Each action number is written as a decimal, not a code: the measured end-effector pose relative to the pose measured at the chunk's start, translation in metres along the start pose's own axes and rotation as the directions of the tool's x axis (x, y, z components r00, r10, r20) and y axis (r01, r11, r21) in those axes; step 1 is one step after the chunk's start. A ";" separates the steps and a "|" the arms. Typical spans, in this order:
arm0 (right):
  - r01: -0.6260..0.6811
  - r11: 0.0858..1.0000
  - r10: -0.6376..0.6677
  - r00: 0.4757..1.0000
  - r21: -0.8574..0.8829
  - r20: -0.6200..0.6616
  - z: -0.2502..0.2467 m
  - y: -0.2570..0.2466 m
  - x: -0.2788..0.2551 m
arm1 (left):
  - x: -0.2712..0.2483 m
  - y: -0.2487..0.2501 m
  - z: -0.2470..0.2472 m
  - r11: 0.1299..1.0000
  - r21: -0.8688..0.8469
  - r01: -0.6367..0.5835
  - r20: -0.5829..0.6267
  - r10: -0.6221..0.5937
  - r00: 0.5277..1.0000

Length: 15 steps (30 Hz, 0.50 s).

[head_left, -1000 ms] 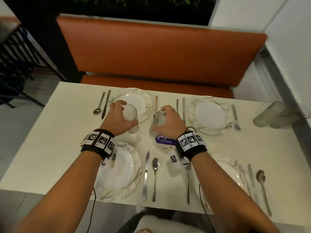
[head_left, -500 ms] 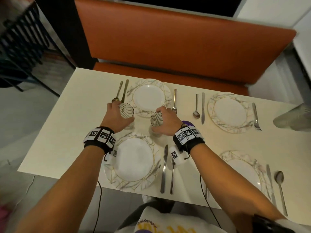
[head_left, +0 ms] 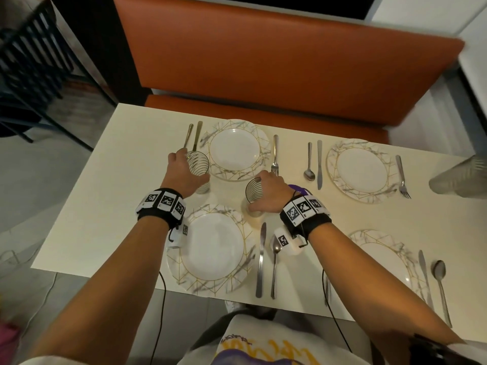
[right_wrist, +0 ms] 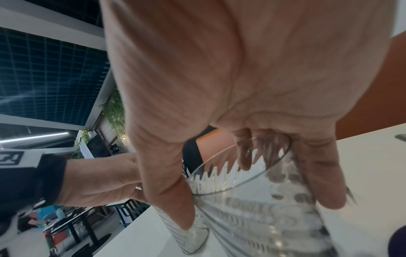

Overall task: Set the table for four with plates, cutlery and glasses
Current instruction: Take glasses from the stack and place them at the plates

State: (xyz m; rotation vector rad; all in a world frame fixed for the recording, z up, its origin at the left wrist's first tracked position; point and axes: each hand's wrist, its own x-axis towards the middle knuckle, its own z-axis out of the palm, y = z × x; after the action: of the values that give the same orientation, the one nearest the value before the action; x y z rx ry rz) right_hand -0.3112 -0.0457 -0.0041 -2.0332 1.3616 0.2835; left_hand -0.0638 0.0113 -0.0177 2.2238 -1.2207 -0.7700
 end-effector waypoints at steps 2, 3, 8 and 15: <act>-0.008 1.000 0.008 1.000 -0.013 0.003 0.000 0.000 -0.002 | -0.001 0.000 0.000 1.000 0.004 0.005 0.000 -0.005 1.000; -0.010 1.000 0.010 1.000 -0.023 0.002 0.000 0.000 -0.003 | -0.001 0.001 0.000 1.000 0.008 0.002 -0.004 -0.002 1.000; 0.009 0.998 -0.010 1.000 -0.056 -0.016 -0.002 0.002 -0.007 | -0.005 0.004 -0.004 0.999 0.052 0.010 -0.022 -0.009 1.000; 0.071 0.991 -0.054 0.988 0.117 -0.144 -0.024 0.028 -0.026 | -0.015 0.035 -0.009 0.965 0.241 -0.101 -0.064 0.120 0.991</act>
State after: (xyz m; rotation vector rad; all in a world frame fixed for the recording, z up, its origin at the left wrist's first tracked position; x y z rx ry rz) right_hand -0.3518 -0.0487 0.0161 -2.0210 1.3615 0.0288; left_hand -0.0853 0.0083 0.0152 2.3241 -1.4494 -0.5106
